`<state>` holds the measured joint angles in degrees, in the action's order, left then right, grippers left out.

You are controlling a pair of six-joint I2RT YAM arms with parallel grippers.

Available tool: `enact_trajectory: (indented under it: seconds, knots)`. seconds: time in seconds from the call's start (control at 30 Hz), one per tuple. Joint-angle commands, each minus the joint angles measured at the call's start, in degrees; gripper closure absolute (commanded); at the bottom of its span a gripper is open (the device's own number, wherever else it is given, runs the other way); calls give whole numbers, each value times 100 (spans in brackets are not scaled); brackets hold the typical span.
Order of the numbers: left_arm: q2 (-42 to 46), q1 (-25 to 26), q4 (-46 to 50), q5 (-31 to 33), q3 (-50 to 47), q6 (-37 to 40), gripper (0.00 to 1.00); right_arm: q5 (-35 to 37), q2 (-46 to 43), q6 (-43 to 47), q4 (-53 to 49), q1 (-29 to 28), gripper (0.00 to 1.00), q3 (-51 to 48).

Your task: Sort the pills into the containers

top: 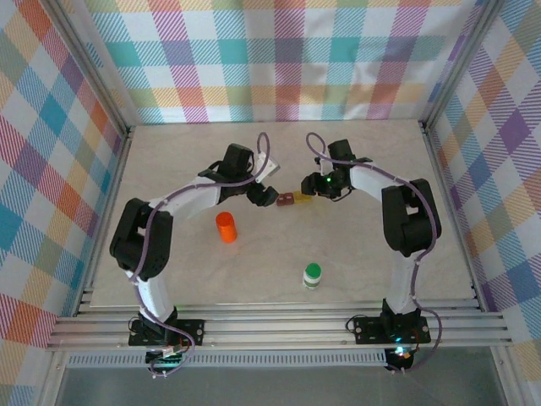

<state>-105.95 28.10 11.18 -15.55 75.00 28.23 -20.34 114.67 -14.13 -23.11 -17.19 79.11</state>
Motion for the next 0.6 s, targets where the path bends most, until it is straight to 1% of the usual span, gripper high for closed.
enact_trajectory:
  seconds: [0.0,0.03,0.2,0.3,0.47,0.57]
  knots:
    - [-145,38,421,-295,479,514,17,-313,198,185,18,43,46,143]
    - [-191,38,614,-282,529,546,17,-306,243,215,-22,40,46,170]
    - [-475,38,867,-255,818,817,20,-299,421,279,-55,45,47,243]
    - [-621,38,1009,-308,980,953,21,-356,522,345,-106,39,51,304]
    - [-977,47,1621,-425,1587,1239,24,-537,641,499,-152,41,56,386]
    - [-1256,45,2019,-375,1939,1471,27,-637,672,605,-216,40,58,465]
